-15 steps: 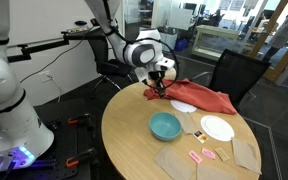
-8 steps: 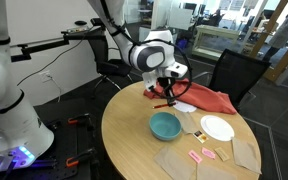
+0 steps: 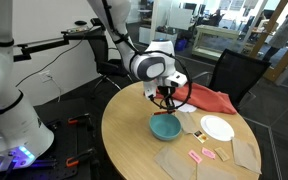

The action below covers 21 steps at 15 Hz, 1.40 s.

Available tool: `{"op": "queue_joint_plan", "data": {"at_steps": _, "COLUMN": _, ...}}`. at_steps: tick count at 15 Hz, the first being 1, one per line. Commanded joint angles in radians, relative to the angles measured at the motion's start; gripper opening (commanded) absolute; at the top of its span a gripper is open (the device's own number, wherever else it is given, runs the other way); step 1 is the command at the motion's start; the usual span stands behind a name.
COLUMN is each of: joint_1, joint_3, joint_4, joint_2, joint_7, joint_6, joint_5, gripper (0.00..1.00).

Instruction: Put the pen in the bowl

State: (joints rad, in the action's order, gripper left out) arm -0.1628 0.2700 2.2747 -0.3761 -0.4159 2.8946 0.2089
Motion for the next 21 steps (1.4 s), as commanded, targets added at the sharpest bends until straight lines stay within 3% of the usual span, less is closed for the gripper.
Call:
{"op": "queue_joint_plan", "data": {"at_steps": 1, "joint_1": 0.030, "joint_3": -0.006, "joint_4": -0.014, "joint_2": -0.058, "joint_7": 0.032, "joint_6": 0.054, "joint_5": -0.035, "gripper": 0.04}}
{"op": "queue_joint_plan", "data": {"at_steps": 9, "joint_1": 0.040, "joint_3": 0.033, "joint_4": -0.056, "joint_2": -0.150, "joint_7": 0.041, "joint_6": 0.125, "joint_5": -0.095, "gripper": 0.04}}
{"op": "queue_joint_plan", "data": {"at_steps": 20, "joint_1": 0.031, "joint_3": -0.013, "joint_4": -0.080, "joint_2": -0.171, "joint_7": 0.097, "joint_6": 0.129, "joint_5": -0.124, "gripper": 0.04}}
{"op": "queue_joint_plan", "data": {"at_steps": 21, "joint_1": 0.039, "joint_3": -0.024, "joint_4": -0.076, "joint_2": -0.168, "joint_7": 0.111, "joint_6": 0.128, "joint_5": -0.126, "gripper": 0.41}}
